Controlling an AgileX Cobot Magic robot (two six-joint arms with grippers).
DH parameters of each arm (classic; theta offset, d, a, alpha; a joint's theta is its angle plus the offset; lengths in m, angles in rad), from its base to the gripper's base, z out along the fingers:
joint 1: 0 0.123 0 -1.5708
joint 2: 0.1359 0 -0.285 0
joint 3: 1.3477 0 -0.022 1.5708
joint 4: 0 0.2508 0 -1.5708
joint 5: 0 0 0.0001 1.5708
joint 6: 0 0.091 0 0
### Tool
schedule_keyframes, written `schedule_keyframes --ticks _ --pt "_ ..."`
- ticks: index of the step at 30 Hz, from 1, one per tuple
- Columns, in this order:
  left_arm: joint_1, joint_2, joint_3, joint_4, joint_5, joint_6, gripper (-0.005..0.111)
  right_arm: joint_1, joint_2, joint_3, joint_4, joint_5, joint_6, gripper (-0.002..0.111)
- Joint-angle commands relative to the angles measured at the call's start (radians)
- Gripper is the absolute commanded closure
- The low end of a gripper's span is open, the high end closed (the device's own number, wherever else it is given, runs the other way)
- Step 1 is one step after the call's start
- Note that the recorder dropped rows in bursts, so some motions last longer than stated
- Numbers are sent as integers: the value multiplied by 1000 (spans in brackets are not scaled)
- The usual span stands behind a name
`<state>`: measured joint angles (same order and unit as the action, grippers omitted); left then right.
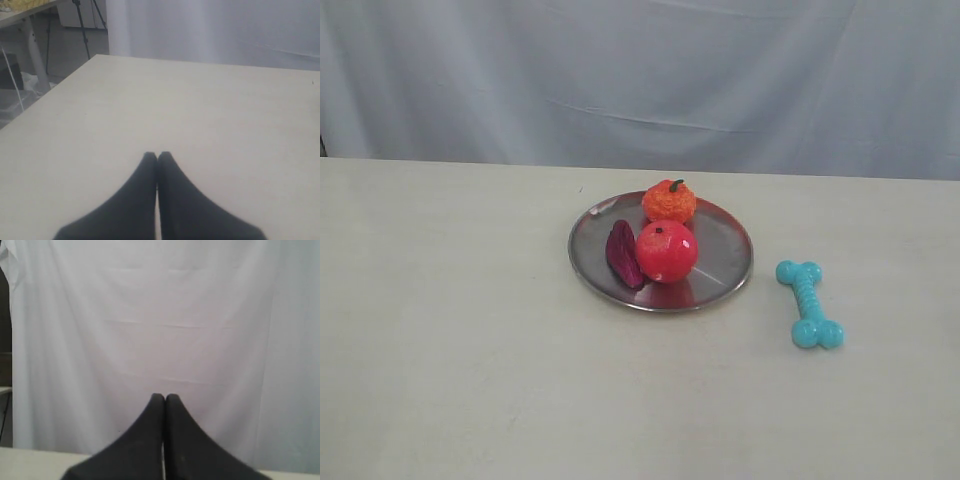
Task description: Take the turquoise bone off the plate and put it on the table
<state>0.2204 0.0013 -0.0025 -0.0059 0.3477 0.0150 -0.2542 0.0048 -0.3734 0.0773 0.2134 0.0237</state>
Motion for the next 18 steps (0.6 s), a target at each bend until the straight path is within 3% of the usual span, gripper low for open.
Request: schedule_keyframes --ticks 1,11,18 --pt "2 -1 3 -1 -5 -4 107 -1 -5 100 -34 15 5 109" --pt "2 -1 3 -1 -5 -4 107 -1 -5 373 -34 -213 49 109" --pt "2 -1 3 -1 -5 -4 107 -1 -5 373 -60 -121 49 109"
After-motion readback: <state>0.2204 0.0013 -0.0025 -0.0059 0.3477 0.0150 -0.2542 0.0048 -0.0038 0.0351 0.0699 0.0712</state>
